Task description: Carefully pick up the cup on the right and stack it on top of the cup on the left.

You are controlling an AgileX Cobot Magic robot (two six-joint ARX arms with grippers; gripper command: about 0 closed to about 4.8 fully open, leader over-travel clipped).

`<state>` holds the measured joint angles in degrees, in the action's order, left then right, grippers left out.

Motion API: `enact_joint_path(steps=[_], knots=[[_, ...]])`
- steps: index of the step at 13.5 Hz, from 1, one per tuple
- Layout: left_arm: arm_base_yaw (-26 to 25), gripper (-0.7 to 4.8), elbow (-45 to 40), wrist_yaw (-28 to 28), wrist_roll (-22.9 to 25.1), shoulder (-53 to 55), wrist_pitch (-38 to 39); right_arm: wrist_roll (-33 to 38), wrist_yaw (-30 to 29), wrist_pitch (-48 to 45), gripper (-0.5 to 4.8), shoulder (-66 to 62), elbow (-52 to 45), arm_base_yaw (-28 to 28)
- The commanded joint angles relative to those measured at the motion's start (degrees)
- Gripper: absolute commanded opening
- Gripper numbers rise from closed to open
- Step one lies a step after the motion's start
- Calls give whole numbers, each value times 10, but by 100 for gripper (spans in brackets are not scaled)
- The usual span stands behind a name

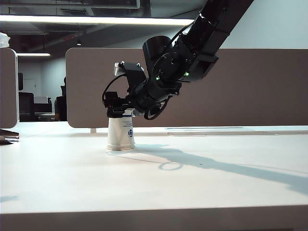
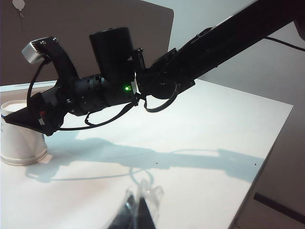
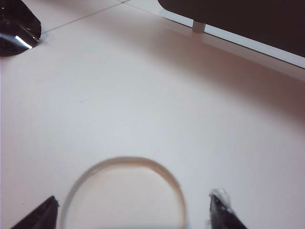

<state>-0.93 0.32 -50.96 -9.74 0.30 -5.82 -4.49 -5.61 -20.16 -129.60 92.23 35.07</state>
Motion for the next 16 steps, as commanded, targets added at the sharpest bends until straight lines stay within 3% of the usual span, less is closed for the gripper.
enact_joint_path(steps=[1,2,5,6,7,16], knots=[[0,-6,1,50,1,0,-7,2,31,-38,405,71,2,-12],[0,-6,1,113,1,0,-7,2,42,-12,405,91,2,-28],[0,-6,1,165,1,0,-7,2,45,17,404,104,2,-45],[0,-6,1,237,1,0,0,2,46,70,405,123,2,-71],[0,-6,1,271,1,0,7,2,46,90,405,128,2,-83],[0,-6,1,361,38,0,47,2,42,124,398,132,2,-122]])
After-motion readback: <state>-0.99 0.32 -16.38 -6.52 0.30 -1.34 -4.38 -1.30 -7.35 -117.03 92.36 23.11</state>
